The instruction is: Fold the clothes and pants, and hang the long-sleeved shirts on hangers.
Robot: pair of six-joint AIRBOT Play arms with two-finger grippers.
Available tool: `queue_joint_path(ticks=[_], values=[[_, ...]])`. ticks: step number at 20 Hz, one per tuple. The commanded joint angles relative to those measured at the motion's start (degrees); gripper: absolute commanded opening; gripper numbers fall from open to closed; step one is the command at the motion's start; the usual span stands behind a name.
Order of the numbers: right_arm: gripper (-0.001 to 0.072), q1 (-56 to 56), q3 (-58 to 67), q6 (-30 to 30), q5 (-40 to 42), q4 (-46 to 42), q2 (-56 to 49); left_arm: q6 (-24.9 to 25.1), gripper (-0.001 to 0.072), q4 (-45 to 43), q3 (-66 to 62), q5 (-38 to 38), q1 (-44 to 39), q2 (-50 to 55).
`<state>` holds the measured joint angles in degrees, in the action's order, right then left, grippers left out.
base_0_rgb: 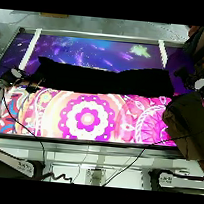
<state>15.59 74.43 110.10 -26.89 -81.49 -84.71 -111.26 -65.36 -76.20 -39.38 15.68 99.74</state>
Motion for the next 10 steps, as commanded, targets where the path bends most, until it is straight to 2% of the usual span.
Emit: queue_joint_path(ticks=[1, 8, 9, 10], values=[[0.0683, 0.02, 0.02, -0.24, 0.59, 0.07, 0.02, -1.22, 0.0657, 2.86, 2.34, 12.37, -0.42, 1.6], [0.0683, 0.0, 0.02, -0.22, 1.38, 0.57, 0.07, -0.17, 0.0642, 2.8, -0.22, 25.7, -4.37, 7.43], [0.0683, -0.04, 0.02, -0.22, 1.33, 0.7, 0.07, -0.17, 0.0543, 2.84, -1.31, 27.12, -4.66, 8.22], [0.0683, -0.17, 0.02, -0.22, 1.16, 0.83, 0.07, -0.17, 0.0306, 2.73, -2.69, 28.06, -4.92, 8.98]])
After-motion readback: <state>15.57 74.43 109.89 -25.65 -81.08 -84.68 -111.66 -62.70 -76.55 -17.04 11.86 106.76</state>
